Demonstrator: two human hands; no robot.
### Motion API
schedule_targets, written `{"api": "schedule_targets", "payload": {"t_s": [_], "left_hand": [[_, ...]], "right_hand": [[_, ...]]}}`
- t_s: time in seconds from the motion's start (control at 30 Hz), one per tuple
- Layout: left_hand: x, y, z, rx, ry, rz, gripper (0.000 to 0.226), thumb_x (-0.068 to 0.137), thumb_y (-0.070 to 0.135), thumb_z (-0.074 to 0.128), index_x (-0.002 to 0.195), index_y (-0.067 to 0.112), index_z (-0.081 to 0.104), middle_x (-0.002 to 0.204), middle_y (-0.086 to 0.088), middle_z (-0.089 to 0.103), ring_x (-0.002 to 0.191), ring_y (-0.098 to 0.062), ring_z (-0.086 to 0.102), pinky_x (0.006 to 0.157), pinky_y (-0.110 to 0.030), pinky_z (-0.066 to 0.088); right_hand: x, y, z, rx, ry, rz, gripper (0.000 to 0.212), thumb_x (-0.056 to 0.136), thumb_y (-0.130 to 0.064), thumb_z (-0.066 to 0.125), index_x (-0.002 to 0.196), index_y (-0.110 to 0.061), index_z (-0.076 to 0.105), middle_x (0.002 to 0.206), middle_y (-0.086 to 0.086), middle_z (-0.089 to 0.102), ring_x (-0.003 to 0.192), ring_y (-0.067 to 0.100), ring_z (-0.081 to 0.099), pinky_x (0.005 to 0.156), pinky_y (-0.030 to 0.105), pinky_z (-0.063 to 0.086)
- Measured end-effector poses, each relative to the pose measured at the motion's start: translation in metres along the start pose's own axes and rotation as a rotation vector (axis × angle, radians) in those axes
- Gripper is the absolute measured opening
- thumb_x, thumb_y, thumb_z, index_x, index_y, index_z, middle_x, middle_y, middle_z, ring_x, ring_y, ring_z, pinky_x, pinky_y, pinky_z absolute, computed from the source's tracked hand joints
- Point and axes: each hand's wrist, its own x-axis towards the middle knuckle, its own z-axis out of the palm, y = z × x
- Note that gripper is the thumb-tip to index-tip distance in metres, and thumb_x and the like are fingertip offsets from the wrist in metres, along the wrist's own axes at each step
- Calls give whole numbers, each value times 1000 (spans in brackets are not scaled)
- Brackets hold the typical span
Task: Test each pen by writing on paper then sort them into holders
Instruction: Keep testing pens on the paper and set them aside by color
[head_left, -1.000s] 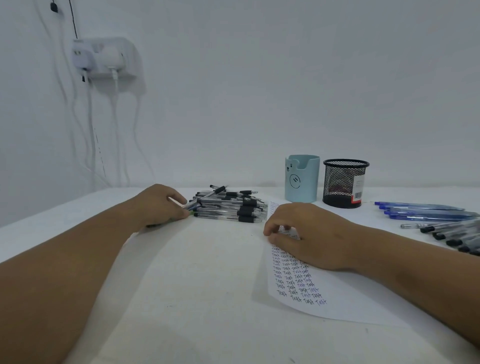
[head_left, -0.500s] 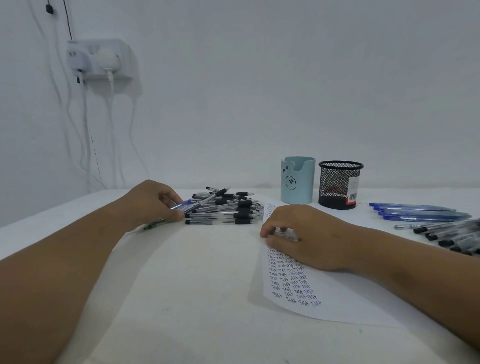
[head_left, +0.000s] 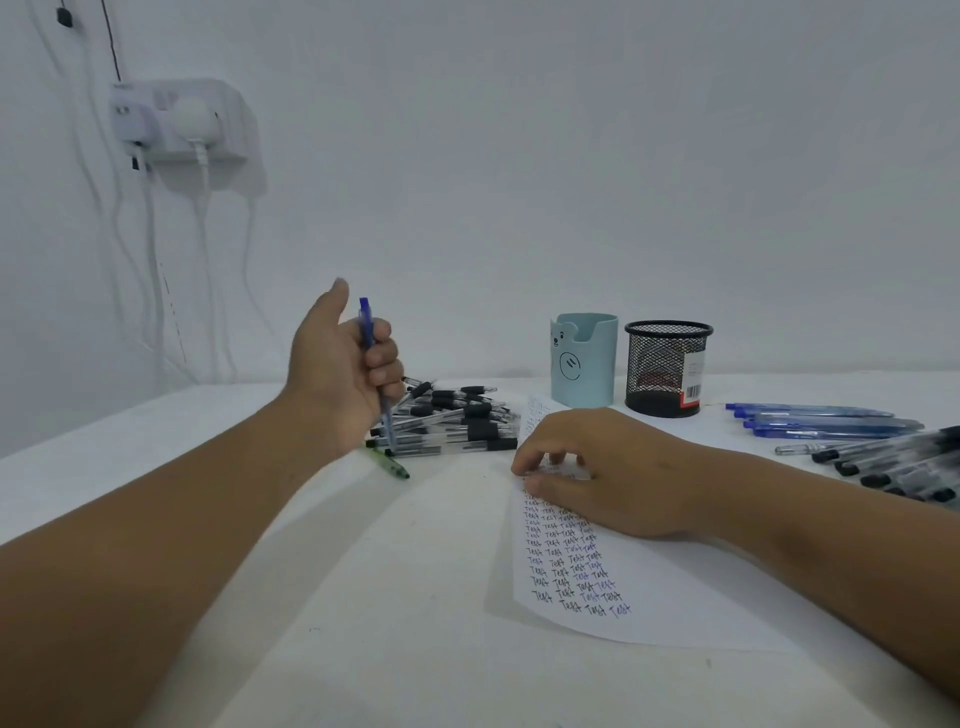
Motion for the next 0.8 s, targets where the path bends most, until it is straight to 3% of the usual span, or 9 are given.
{"api": "schedule_targets", "payload": {"t_s": [0.13, 0.3, 0.37, 0.47, 0.57, 0.67, 0.8], "left_hand": [[-9, -2, 16, -38, -17, 78, 52, 98, 47, 41, 54, 18, 37, 49, 3, 22, 45, -13, 17, 51, -28, 20], [-15, 2, 23, -244, -33, 138, 32, 84, 26, 38, 54, 18, 32, 48, 3, 19, 43, -13, 15, 48, -24, 21], [-16, -1, 24, -334, -33, 109, 27, 80, 25, 40, 55, 18, 32, 50, 2, 22, 44, -15, 19, 50, -24, 26], [-17, -10, 26, -449, -70, 44, 39, 95, 28, 31, 59, 15, 34, 57, -2, 38, 47, -20, 43, 61, -30, 38], [-26, -17, 38, -470, -169, 9, 44, 102, 29, 26, 63, 12, 38, 75, -15, 65, 82, -36, 74, 86, -45, 53], [-33, -22, 51, -362, -312, -29, 41, 104, 30, 23, 70, 14, 39, 112, -20, 73, 115, -41, 67, 107, -53, 43], [-35, -26, 55, -133, -401, -42, 40, 106, 39, 24, 96, 12, 51, 127, -13, 69, 126, -39, 59, 115, -53, 37]], "right_hand": [[0, 1, 1, 11, -3, 12, 18, 97, -42, 60, 112, -36, 67, 111, -23, 63, 108, -3, 54, 93, 16, 44], [0, 3, 1, 16, 11, 22, 17, 96, -41, 62, 112, -36, 68, 109, -23, 65, 102, -3, 55, 83, 9, 42], [0, 3, 1, 69, 57, 36, 17, 95, -38, 65, 111, -36, 69, 102, -20, 68, 96, -2, 58, 78, 11, 45], [1, 2, -1, 193, 255, 42, 20, 93, -36, 67, 113, -33, 68, 93, -16, 68, 86, 4, 62, 73, 16, 51], [2, -2, -7, 78, 475, -22, 33, 86, -50, 66, 114, -32, 69, 77, -15, 57, 73, 4, 55, 63, 12, 39], [3, -7, -11, -57, 525, -57, 35, 84, -55, 66, 104, -29, 75, 61, -12, 48, 64, 5, 49, 55, 16, 31], [4, -2, -12, -82, 501, -22, 12, 88, -30, 74, 78, -23, 72, 50, -11, 49, 58, 8, 52, 52, 15, 35]]}}
